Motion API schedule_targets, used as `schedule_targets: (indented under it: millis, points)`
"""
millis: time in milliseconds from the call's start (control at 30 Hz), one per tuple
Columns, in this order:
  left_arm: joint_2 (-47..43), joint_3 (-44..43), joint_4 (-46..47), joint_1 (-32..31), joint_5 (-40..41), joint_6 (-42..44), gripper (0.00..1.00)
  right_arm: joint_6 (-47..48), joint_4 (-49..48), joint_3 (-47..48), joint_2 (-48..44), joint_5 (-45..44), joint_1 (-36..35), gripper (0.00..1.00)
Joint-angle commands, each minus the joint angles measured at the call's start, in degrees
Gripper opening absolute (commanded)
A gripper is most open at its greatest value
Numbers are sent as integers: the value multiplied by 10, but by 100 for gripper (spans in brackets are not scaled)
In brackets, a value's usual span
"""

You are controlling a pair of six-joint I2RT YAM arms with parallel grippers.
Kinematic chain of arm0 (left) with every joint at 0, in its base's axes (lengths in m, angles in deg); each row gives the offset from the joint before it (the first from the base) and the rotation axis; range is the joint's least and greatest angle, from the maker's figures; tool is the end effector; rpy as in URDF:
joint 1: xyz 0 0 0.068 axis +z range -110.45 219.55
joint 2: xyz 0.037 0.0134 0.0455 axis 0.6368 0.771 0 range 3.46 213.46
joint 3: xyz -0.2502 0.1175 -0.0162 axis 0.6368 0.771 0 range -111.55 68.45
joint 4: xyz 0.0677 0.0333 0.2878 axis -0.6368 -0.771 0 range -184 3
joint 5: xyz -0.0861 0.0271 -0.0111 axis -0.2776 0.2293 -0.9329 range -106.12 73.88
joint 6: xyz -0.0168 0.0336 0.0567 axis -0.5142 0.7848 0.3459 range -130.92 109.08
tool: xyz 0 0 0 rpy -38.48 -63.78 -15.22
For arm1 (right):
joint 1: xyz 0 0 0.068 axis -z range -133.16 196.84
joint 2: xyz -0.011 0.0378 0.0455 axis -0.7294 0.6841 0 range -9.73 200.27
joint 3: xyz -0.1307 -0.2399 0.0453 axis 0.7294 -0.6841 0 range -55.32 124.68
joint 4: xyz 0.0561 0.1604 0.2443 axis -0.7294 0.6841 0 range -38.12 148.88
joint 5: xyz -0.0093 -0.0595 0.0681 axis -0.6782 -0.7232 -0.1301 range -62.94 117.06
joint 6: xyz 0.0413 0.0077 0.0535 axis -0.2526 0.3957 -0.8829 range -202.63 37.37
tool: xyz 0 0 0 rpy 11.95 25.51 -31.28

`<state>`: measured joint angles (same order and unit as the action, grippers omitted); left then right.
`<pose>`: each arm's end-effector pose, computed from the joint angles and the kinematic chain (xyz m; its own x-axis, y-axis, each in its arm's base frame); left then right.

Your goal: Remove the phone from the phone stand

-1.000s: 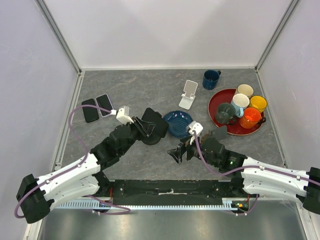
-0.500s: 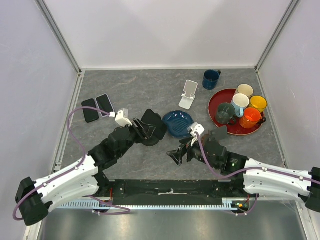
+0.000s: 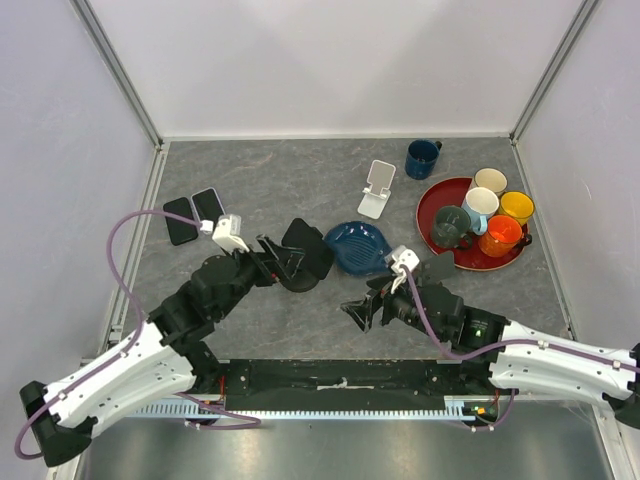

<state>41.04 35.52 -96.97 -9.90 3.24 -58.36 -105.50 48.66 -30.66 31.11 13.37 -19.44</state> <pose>0.1542 -0.1523 0.2820 -0.4855 -0.5014 -0.7162 0.2230 0.7211 -0.6560 0.1042 0.2050 0.2390 -0.3927 0.0449 -0.9186 -0.6990 0.6346 0.3298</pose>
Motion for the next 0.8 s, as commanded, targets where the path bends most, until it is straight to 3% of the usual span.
schedule_targets:
  millis: [0,200,300,433,500,633,767]
  points:
    - [-43,-51,-60,8,24,94,96,-9,30,10,-26,-17,-5,98]
    - [-102,-18,-73,74,42,113,97,10,74,35,-31,-25,-5,98]
    - [-108,35,-68,160,-32,76,96,28,79,52,-29,-27,-4,98]
    - [-62,123,1,296,-226,-17,95,58,79,81,-18,-19,-4,98]
    - [-37,180,92,338,-264,-43,94,69,81,87,-13,-15,-5,98]
    - [17,246,251,342,-269,-35,96,88,74,79,-14,-7,-5,98]
    - [77,309,466,340,-256,6,96,113,47,65,-8,6,-5,98]
